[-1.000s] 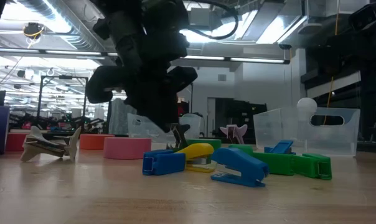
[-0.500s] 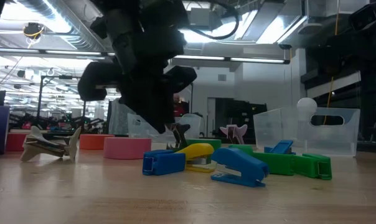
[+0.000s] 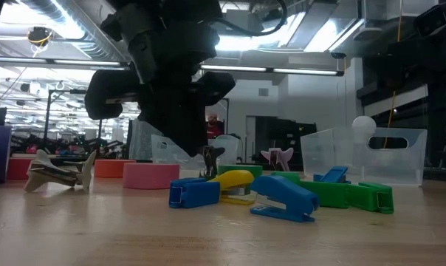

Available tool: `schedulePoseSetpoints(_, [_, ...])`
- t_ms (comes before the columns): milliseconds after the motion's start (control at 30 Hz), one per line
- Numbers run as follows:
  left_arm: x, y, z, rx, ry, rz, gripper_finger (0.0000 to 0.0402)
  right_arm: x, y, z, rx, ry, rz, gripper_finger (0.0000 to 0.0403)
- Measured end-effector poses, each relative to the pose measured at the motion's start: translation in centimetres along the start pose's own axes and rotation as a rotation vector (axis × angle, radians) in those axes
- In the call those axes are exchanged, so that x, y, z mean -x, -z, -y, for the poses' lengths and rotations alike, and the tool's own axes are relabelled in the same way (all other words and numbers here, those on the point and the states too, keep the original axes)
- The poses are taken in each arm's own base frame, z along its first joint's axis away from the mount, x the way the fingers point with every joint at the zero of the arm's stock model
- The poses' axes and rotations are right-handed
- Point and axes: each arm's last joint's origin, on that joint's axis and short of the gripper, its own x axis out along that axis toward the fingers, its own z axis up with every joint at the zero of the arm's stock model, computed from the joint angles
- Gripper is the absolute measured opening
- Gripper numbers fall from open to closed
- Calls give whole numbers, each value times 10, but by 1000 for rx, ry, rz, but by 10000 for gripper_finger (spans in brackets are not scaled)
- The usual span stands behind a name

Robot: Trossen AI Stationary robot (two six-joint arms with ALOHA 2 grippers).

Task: Pick and place Stapler, Stapler remover, tape
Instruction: Put the blue staple remover into the top transparent bin

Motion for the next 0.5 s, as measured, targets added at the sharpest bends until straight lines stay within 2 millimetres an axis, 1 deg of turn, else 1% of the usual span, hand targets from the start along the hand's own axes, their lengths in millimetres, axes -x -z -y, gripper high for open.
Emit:
schedulePoseSetpoints(267, [0,-4,-3,-27,-32,33,8,0,0,0,0,0,0,225])
schedulePoseSetpoints(500, [1,-1,-8,-5,-74,18,4,0,0,0,0,0,0,225])
